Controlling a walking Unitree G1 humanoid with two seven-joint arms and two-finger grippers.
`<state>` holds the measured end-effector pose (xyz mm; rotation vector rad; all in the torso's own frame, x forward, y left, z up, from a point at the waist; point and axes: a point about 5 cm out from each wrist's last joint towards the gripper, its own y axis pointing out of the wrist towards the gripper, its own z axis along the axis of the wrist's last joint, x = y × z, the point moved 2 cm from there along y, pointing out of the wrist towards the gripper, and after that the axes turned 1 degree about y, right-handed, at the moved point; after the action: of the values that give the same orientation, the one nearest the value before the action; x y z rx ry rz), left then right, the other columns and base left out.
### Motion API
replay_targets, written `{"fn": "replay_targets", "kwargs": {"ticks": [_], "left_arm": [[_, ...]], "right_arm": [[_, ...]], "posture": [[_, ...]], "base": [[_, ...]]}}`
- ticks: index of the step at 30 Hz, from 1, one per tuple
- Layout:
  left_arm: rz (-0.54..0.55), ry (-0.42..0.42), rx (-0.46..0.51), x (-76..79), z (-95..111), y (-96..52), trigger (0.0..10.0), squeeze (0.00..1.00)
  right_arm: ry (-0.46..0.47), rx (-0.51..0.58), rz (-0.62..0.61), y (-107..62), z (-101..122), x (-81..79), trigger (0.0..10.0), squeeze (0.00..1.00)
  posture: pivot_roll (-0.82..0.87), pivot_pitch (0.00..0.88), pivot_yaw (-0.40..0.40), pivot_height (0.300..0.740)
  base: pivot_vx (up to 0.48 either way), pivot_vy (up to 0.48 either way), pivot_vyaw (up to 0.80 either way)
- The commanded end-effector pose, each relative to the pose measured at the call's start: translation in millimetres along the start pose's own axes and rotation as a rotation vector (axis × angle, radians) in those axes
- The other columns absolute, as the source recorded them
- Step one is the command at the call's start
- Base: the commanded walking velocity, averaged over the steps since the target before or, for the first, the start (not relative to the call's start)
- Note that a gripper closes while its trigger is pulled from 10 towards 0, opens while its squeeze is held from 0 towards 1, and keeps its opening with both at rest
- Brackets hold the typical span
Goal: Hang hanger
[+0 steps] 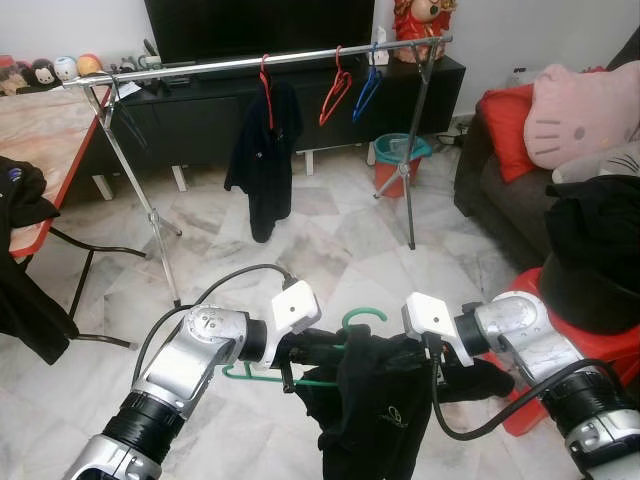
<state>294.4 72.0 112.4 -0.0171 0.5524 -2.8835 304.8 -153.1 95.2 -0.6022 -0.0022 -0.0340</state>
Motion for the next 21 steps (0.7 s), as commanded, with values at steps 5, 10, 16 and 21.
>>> {"fn": "replay_targets", "kwargs": {"ticks": [5, 10, 16, 21], "left_arm": [[0.022, 0.060, 0.046, -6.9, 15.7, -5.7, 10.0, 1.00], [-0.043, 0.068, 0.022, 0.8, 11.3, -8.8, 10.0, 1.00], [-0.042, 0.089, -0.011, -1.3, 7.2, -12.0, 10.0, 1.00], [-0.033, 0.108, -0.046, -3.1, 3.0, -16.1, 10.0, 1.00]], "right_arm": [[-0.050, -0.060, 0.043, 3.9, -0.1, -2.0, 0.0, 0.00], [-0.049, -0.080, 0.039, 4.6, -3.6, -1.8, 0.0, 0.00], [-0.049, -0.100, 0.042, 5.6, -7.7, -3.3, 0.0, 0.00], [-0.049, -0.159, 0.032, 4.1, -17.6, -4.0, 0.0, 0.00]], "posture": [[0.09, 0.000, -0.003, 0.740], [0.09, 0.000, -0.006, 0.740], [0.09, 0.000, -0.006, 0.740], [0.09, 0.000, -0.006, 0.740]], "base": [[0.000, 0.000, 0.00], [0.000, 0.000, 0.00], [0.000, 0.000, 0.00], [0.000, 0.000, 0.00]]}}
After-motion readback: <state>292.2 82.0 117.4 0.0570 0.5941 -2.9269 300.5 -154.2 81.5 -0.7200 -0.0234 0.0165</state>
